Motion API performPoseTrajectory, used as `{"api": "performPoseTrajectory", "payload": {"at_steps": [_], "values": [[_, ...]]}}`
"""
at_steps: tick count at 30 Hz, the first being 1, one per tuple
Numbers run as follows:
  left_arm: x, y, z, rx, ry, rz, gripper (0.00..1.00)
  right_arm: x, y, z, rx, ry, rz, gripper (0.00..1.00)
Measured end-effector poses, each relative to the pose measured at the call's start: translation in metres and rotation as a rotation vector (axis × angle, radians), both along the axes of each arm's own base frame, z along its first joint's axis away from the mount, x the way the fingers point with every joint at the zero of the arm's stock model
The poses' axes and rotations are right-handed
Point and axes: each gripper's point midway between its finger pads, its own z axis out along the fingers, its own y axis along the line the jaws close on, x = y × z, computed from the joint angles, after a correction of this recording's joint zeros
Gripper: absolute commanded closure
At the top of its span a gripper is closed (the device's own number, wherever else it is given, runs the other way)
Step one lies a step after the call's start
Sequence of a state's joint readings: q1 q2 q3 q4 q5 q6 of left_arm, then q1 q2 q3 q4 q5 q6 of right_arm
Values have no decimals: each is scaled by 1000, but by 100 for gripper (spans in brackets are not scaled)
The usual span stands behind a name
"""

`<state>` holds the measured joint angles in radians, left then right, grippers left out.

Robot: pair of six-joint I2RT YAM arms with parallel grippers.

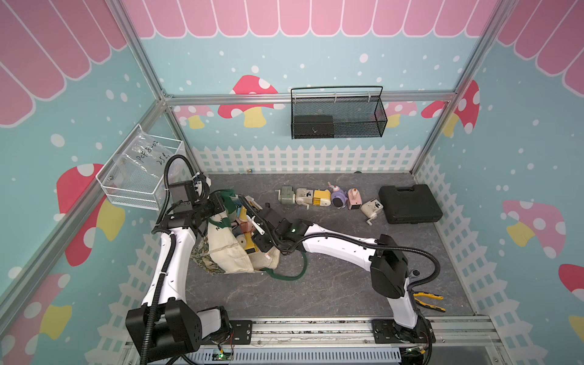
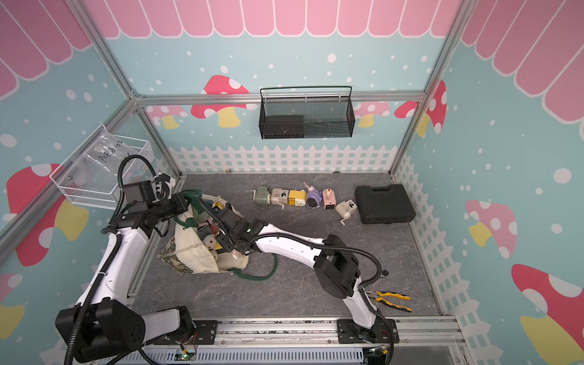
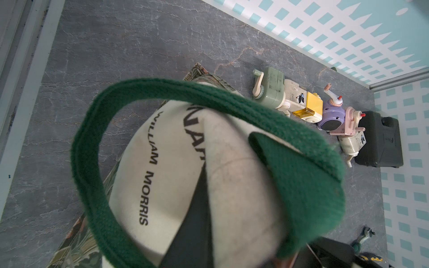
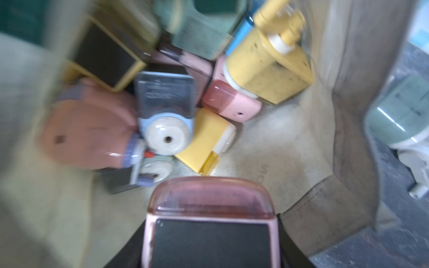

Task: Take out the pencil sharpeners from the tote bags
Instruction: Pick up the pencil sharpener from the canvas bag, then place the pencil sharpener at the center of the board.

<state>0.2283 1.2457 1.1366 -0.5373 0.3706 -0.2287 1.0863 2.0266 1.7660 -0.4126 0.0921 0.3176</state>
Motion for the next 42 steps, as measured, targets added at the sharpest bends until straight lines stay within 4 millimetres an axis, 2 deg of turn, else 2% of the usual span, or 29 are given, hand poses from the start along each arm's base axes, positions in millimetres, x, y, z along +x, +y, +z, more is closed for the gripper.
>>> {"api": "performPoseTrajectory", "payload": {"at_steps": [5,8,11,14,17,20,24,28,32,35,38,42], "values": [[0,0,0,0,0,1,100,-11,-4,34,63,-29,65,54],[0,0,0,0,0,0,100,-11,-19,52,88,-45,71,54],[0,0,0,0,0,1,100,1,-44,71,120,-65,44,55],[0,0,0,0,0,1,100,24,-82,80,152,-71,-21,56],[0,0,0,0,0,1,100,51,-128,77,176,-65,-110,56],[0,1,0,0,0,1,100,75,-166,63,174,-50,-196,57],[0,1,0,0,0,2,100,90,-191,31,163,-9,-242,58],[0,1,0,0,0,2,100,101,-194,-9,142,60,-243,58],[0,1,0,0,0,4,100,109,-182,-54,132,148,-207,57],[0,1,0,0,0,4,100,114,-166,-79,135,214,-168,60],[0,2,0,0,0,5,100,125,-147,-91,166,253,-126,60],[0,2,0,0,0,6,100,134,-123,-91,228,291,-71,60]]}}
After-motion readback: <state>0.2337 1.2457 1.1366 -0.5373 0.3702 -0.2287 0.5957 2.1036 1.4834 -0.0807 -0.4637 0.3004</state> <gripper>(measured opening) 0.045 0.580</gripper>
